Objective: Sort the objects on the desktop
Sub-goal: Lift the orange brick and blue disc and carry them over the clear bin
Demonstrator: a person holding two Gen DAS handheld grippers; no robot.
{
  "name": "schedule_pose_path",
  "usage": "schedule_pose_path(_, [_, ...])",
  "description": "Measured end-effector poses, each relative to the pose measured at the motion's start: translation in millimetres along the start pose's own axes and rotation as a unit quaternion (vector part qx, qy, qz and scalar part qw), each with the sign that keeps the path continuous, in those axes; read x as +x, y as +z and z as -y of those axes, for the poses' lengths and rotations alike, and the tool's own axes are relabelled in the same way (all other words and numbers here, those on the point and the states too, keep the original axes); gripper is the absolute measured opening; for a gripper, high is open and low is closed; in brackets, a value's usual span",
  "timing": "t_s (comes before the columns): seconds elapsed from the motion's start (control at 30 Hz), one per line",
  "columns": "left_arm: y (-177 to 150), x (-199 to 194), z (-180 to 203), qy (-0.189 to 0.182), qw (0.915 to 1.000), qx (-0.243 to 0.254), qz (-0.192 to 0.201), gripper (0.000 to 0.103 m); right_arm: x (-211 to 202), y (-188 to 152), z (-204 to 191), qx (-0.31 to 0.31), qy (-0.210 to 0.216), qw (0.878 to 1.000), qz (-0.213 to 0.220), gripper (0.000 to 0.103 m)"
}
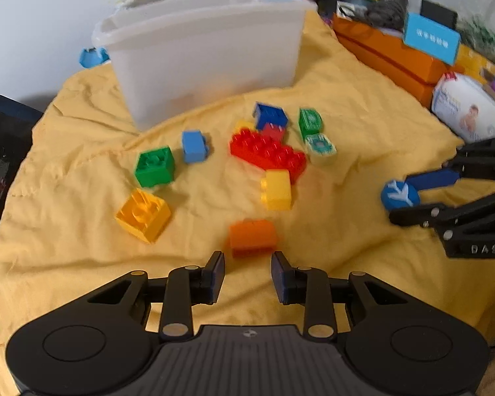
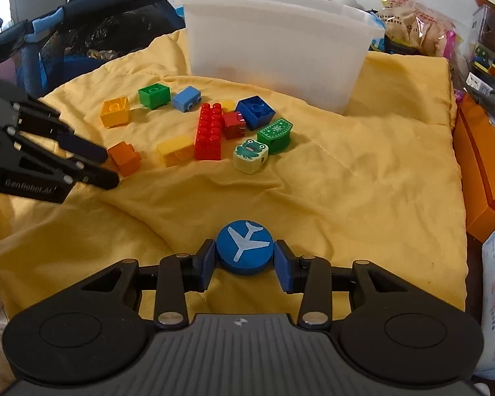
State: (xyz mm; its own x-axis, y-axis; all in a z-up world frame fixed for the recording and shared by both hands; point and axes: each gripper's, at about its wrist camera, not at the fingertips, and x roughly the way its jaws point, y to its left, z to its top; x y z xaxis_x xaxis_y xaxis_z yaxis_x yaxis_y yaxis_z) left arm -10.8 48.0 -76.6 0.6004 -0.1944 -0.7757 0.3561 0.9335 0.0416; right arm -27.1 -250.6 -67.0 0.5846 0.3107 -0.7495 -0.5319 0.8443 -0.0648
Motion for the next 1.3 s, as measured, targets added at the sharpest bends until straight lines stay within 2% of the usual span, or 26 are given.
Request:
schedule_pose_path(0.1, [5.8,4.6,-3.0,-0.004,1.0,-0.008,0.002,0.045,2.5,2.3,2.6,0.006,0.0,1.0,-0.001,0.045])
schedule_pose_path(0.2, [7.1,13.7,-2.1,-0.013,0.9999,-0.007,-0.009,0.044,6.7,5.2,3.9,0.012,0.003,1.0,-0.003,0.045])
schedule_pose_path(0.27, [6.7,14.6,-1.6,-0.017,0.9998,-0.007,-0.005,0.034,8.2,5.4,4.5,0.014,0.004,1.0,-0.003,0.044])
schedule_pose_path(0.3, [7.5,13.6,-2.5,-0.022,0.9997,-0.009,-0.004,0.02,8.1,5.4,4.3,0.013,0.005,1.0,-0.003,0.042])
schedule_pose_path(0.33, [8.7,11.2,-3.4,-0.028,0.9995,-0.012,-0.002,0.016,7.9,5.5,4.3,0.01,0.007,1.0,-0.004,0.042])
schedule_pose_path(0.47, [20.0,-9.0,-8.2,-0.033,0.999,-0.015,0.027,0.016,2.9,8.1,5.4,0.014,0.008,1.0,-0.002,0.042])
schedule_pose_path(0.67, [52.7,-43.6,-10.6,-0.013,0.9948,0.021,0.099,0.016,-16.6,43.6,14.1,0.012,-0.003,0.998,0.055,0.042])
schedule_pose_path(0.83, [62.2,-54.2,-12.7,-0.015,0.9926,0.026,0.118,0.016,-21.1,76.7,19.4,0.008,-0.008,0.995,0.097,0.042])
schedule_pose_path(0.9, [61.3,-51.1,-14.3,-0.025,0.9935,0.027,0.108,0.017,-20.0,80.3,18.2,0.007,-0.008,0.995,0.101,0.042])
schedule_pose_path(0.97, [56.0,-37.3,-16.3,-0.037,0.9966,0.021,0.07,0.022,-16.0,80.3,16.0,0.007,-0.005,0.995,0.095,0.042])
schedule_pose_path(1.0, [51.4,-30.7,-17.9,-0.033,0.9976,0.005,0.06,0.032,-13.3,79.1,15.7,0.008,-0.001,0.996,0.089,0.042])
schedule_pose_path(1.03, [47.1,-22.2,-20.1,-0.037,0.9981,-0.018,0.044,0.049,-9.4,77.2,15.6,0.01,0.002,0.997,0.08,0.042])
schedule_pose_path(1.07, [42.9,-11.7,-22.5,-0.045,0.9976,-0.049,0.02,0.054,-6.5,75.1,15.3,0.014,0.004,0.997,0.073,0.042])
schedule_pose_path(1.17, [37.5,8.4,-20.8,-0.058,0.9933,-0.099,-0.012,0.054,-0.2,66.7,12.5,0.023,0.006,0.998,0.055,0.042])
schedule_pose_path(1.23, [37.7,17.5,-13.3,-0.05,0.9934,-0.101,-0.023,0.058,1.7,60.6,10.6,0.029,0.007,0.999,0.043,0.042])
schedule_pose_path(1.3, [33.7,26.9,-6.0,-0.049,0.9944,-0.088,-0.031,0.057,3.2,54.9,8.2,0.032,0.008,0.999,0.034,0.042])
